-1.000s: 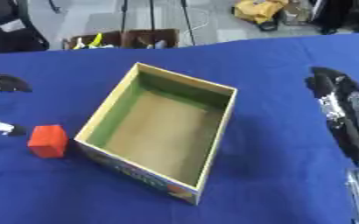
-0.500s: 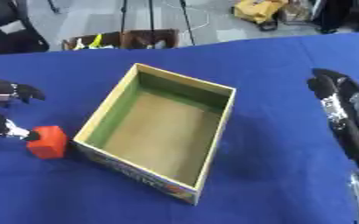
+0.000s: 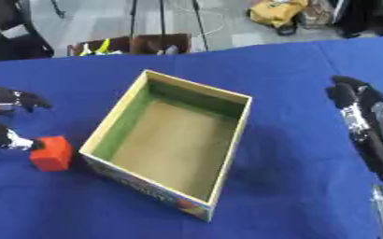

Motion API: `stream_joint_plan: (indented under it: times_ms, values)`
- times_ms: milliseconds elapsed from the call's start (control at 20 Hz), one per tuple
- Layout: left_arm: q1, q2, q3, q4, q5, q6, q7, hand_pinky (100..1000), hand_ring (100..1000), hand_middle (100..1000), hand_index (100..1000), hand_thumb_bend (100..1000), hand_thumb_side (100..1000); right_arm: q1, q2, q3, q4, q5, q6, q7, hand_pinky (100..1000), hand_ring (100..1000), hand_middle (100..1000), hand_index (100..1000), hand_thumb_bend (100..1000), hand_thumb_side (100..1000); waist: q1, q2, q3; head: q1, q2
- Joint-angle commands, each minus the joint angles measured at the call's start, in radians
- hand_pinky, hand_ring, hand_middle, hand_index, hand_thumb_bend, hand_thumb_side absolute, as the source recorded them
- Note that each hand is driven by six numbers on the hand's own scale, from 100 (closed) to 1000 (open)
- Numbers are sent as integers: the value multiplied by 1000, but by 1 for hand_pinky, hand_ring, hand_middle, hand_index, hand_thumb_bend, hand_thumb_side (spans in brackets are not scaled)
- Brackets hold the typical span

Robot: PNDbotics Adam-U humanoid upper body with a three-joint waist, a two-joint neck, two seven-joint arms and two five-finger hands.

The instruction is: Pick up objects on the table and place them in the box.

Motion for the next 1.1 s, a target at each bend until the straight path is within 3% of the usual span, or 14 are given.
stream_joint_plan:
  times_ms: [50,450,600,650,1000,1100]
  values:
    - [3,29,-15,-21,-7,-177,-174,637,838,927,1000,396,729,-5,-23,2,-8,4,-2,3,834,770,695,849,466,1000,-6,-13,2,-4,-5]
    - [-1,69,21,-167,26,-133,-174,635,838,923,1000,297,717,-2,-24,2,-6,4,-3,2,834,771,695,849,465,1000,-6,-18,5,-8,-1]
    - [15,89,5,-213,65,-132,-174,630,833,918,1000,308,724,0,-25,1,-6,4,-2,0,835,771,695,849,465,1000,-6,-20,8,-9,1]
    - [22,95,-1,-227,75,-132,-174,632,834,914,1000,354,727,0,-25,1,-6,4,-2,0,835,771,695,850,467,1000,-6,-20,9,-10,1]
    - [89,128,-18,-353,112,-91,-174,640,838,914,1000,348,737,-1,-25,-1,-6,4,-2,-2,835,771,695,850,465,1000,-7,-19,12,-14,0]
    - [101,135,-21,-371,119,-77,-174,644,840,914,1000,403,749,-1,-25,-1,-6,3,-2,-1,835,771,695,850,465,1000,-8,-19,12,-14,-1]
